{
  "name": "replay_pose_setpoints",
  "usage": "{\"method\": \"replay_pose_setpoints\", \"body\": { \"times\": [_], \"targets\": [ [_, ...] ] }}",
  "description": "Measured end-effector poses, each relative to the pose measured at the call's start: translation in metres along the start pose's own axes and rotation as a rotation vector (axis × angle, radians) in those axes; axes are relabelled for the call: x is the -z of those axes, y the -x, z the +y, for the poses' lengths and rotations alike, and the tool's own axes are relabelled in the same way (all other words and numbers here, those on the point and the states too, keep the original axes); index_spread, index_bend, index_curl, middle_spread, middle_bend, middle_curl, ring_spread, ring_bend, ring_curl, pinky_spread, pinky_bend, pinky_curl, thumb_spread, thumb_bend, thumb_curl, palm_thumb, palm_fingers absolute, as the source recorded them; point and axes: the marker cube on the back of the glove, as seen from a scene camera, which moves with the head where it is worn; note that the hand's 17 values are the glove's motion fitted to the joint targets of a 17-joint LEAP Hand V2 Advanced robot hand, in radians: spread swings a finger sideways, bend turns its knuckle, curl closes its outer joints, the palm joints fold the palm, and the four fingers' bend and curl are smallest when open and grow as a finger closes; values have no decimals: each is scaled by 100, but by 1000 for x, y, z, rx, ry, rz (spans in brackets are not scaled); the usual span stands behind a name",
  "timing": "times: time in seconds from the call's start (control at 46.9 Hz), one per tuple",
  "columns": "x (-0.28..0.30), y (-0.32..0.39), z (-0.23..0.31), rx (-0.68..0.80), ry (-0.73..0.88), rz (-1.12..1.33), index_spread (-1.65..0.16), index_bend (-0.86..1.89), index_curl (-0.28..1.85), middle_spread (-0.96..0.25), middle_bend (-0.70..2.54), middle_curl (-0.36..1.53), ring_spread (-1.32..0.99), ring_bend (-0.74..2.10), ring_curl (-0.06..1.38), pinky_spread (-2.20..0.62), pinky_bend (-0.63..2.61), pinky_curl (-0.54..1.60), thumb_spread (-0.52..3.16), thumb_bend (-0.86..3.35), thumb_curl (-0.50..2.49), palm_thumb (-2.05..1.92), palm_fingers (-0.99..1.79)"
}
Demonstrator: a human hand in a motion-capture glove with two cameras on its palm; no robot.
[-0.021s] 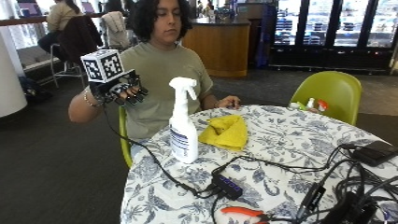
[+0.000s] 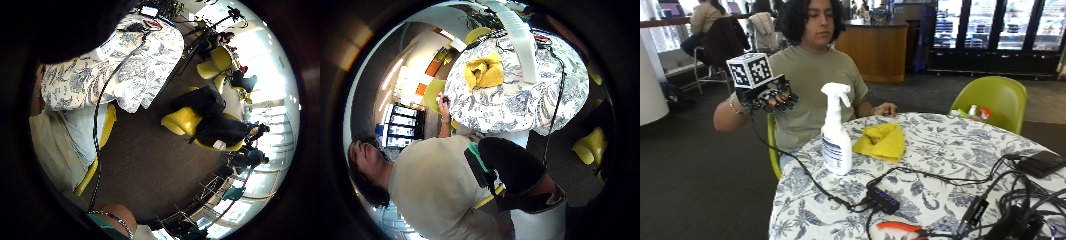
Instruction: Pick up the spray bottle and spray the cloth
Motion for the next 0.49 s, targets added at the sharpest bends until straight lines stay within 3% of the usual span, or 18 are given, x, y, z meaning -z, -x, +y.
{"method": "replay_pose_setpoints", "body": {
  "times": [0.043, 0.085, 0.491],
  "targets": [
    [15, -22, 38, -145, -39, 42, -27, 15, 7, -5, 24, 9, -7, 38, 11, 10, 35, 11, 55, 14, 7, 25, 43],
    [21, -31, 53, -198, -55, 55, -30, 15, 10, -5, 25, 11, -8, 39, 14, 12, 35, 14, 66, 13, 9, 26, 41],
    [21, -33, 54, -198, -56, 53, -41, 14, 19, -8, 23, 24, -12, 41, 23, 16, 34, 25, 104, 4, 19, 32, 37]
  ]
}}
